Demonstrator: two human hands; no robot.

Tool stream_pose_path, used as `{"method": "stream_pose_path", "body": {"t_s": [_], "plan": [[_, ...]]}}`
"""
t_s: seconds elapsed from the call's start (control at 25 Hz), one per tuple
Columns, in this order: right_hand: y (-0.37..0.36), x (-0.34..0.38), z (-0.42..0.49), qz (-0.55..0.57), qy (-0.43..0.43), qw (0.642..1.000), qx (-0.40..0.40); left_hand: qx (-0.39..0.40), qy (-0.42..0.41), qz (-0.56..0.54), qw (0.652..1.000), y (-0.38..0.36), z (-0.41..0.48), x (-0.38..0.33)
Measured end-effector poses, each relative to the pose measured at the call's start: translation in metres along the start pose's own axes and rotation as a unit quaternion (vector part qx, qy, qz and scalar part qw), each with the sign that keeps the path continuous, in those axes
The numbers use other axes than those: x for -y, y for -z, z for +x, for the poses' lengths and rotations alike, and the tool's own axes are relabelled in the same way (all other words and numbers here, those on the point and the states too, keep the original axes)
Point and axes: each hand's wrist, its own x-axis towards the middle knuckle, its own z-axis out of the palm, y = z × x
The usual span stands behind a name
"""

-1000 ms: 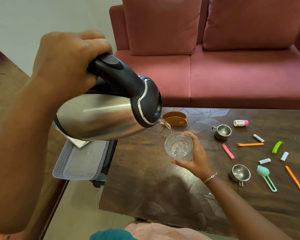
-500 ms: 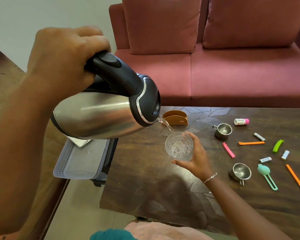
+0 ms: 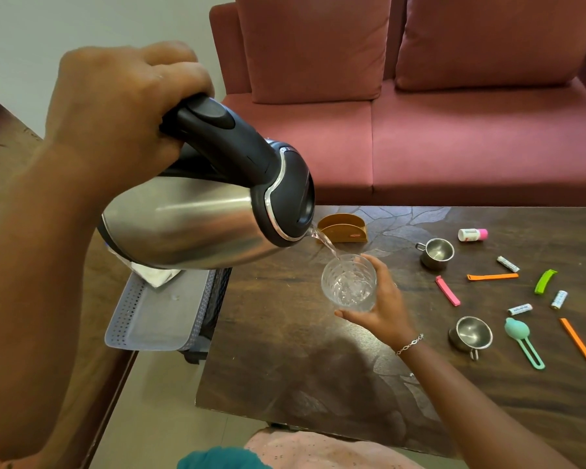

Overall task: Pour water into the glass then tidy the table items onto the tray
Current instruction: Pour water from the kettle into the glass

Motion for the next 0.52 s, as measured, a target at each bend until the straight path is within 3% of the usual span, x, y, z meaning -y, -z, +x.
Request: {"method": "stream_pose_path", "body": {"t_s": [0.52], "plan": [[0.0008, -0.0032, 0.0044, 0.011, 0.0, 1.0, -0.001, 0.011, -0.008, -0.009, 1.0, -0.0021, 0.0059, 0.0047]]}}
